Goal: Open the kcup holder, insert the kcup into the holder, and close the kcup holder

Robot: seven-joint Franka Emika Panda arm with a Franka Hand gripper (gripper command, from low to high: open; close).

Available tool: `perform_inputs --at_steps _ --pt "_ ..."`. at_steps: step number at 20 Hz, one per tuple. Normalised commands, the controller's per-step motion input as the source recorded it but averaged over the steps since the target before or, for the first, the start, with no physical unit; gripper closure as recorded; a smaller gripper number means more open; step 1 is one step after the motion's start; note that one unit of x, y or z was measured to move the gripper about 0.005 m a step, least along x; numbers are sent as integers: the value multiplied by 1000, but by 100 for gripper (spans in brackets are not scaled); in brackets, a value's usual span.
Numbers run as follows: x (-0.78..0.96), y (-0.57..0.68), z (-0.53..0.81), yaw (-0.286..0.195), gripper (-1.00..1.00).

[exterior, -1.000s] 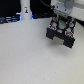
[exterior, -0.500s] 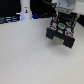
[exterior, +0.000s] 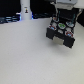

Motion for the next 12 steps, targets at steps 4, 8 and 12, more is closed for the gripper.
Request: perform_inputs --at_steps 4,8,12 --pt "697 -392 166 10 -100" --pt "765 -354 73 8 -100" --pt "722 -321 -77 2 -100"
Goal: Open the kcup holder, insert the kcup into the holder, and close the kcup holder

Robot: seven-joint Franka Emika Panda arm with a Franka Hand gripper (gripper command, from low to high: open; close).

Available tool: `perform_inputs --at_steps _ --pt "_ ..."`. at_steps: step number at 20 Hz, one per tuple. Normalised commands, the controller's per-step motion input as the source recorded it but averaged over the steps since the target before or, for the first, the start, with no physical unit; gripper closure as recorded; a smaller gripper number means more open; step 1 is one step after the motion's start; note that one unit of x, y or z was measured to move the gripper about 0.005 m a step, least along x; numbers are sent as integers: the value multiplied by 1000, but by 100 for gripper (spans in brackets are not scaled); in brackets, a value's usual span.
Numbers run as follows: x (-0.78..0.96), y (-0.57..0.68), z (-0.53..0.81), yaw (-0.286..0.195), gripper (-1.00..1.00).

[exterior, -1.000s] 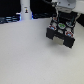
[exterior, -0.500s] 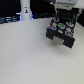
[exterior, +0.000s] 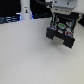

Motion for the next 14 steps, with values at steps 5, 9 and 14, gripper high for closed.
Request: perform_inputs --at_steps 5,9,14 --pt "480 -244 -267 1 -100" --pt "117 -106 -285 66 -100" --pt "-33 114 -276 197 -100"
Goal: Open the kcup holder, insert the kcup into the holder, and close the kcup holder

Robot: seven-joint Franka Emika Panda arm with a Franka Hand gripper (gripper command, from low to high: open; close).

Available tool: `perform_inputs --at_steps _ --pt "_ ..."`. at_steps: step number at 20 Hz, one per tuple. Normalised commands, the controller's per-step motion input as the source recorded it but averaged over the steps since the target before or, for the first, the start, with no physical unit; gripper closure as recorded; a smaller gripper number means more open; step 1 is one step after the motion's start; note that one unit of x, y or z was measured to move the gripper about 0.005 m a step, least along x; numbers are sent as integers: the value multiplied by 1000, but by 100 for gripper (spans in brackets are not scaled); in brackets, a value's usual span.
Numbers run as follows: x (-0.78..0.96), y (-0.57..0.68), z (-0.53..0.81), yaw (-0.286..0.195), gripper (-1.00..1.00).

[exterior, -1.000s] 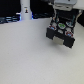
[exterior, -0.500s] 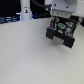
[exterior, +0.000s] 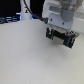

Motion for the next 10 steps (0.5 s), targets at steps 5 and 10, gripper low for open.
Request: perform_inputs --at_steps 5,10 --pt "-59 186 -231 216 -100" --pt "-158 215 -124 209 -100"
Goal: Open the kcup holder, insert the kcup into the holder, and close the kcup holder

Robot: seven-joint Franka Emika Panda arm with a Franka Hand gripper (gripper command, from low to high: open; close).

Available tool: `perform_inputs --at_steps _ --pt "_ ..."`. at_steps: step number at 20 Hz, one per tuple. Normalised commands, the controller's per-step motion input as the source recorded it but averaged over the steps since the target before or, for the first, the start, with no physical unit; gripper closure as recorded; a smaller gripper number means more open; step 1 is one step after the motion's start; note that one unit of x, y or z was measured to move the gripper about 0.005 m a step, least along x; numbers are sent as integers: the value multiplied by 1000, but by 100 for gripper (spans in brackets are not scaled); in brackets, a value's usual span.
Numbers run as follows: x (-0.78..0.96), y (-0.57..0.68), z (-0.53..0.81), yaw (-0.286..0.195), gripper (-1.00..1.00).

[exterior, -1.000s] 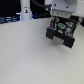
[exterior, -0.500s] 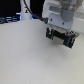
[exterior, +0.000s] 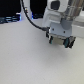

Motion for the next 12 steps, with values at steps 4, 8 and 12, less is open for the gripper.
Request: perform_inputs --at_steps 4,8,12 --pt "-411 261 -25 175 -100" --pt "-541 322 9 155 -100" --pt "-549 496 28 96 -100"
